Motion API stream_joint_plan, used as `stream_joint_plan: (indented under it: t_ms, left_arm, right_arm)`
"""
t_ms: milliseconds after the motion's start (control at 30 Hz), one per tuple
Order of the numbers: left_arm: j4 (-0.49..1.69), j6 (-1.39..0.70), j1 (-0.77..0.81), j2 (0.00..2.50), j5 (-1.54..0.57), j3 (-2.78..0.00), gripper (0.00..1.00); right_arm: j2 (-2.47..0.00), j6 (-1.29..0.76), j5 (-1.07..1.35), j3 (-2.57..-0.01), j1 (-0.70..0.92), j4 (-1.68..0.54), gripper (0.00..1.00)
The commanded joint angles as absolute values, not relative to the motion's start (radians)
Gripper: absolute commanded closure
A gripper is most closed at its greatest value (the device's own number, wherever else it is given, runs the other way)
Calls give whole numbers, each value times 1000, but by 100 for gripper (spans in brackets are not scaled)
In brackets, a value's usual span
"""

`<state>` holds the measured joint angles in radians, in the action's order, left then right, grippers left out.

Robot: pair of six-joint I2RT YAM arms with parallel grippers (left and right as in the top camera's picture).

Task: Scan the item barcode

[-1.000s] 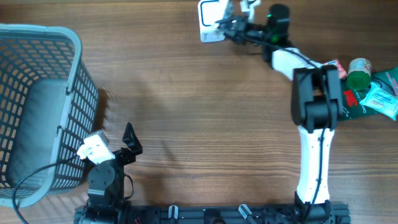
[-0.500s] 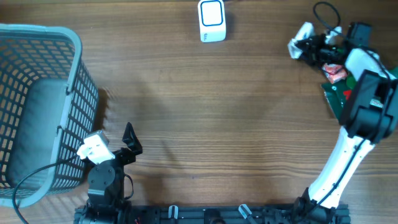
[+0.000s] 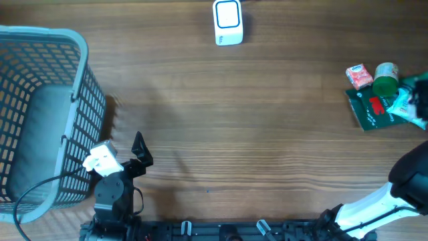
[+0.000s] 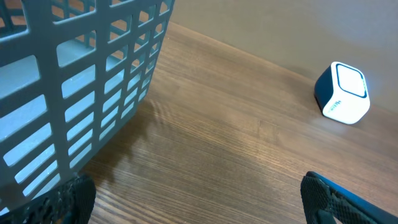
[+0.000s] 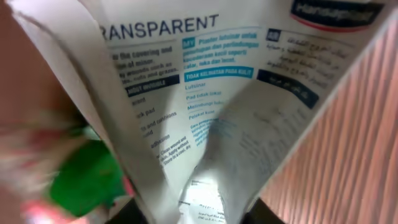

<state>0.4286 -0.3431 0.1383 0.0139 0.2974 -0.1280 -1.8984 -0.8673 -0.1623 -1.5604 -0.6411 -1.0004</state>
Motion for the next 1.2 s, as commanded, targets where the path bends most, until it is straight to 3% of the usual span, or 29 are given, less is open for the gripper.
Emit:
stream_joint_plan:
  t_ms: [0, 100, 200, 233, 300, 333, 367, 633, 833, 1167]
  left_arm:
    - [427, -348, 139, 7, 303, -126, 0]
    - [427, -348, 139, 7, 303, -126, 0]
    - [427, -348, 139, 7, 303, -126, 0]
    - [427, -348, 139, 7, 303, -126, 0]
    - [427, -348, 139, 7, 303, -126, 0]
    - [427, -348, 139, 7, 303, -126, 0]
    - [427, -349, 139, 7, 303, -126, 0]
    - [427, -349, 139, 7, 303, -126, 0]
    - [427, -348, 139, 7, 303, -126, 0]
    - [427, -349, 139, 7, 303, -126, 0]
  right_arm:
    - [-1927, -1006, -138, -1375, -633, -955, 71]
    - [-1927, -1022, -100, -1238, -628, -844, 62]
    - [-1927, -1010, -141, -1214, -630, -799, 61]
    - [-1927, -989, -139, -1214, -630, -792, 51]
    - [-1926, -947, -131, -1231, -630, -796, 23]
    - [-1923, -928, -119, -1246, -630, -803, 17]
    - [-1909, -885, -93, -1281, -630, -821, 0]
    - [-1666, -862, -25, -1590, -628, -1150, 0]
    - [-1318, -414, 529, -1595, -564, -1201, 0]
    - [-736, -317, 533, -1595, -484, -1251, 0]
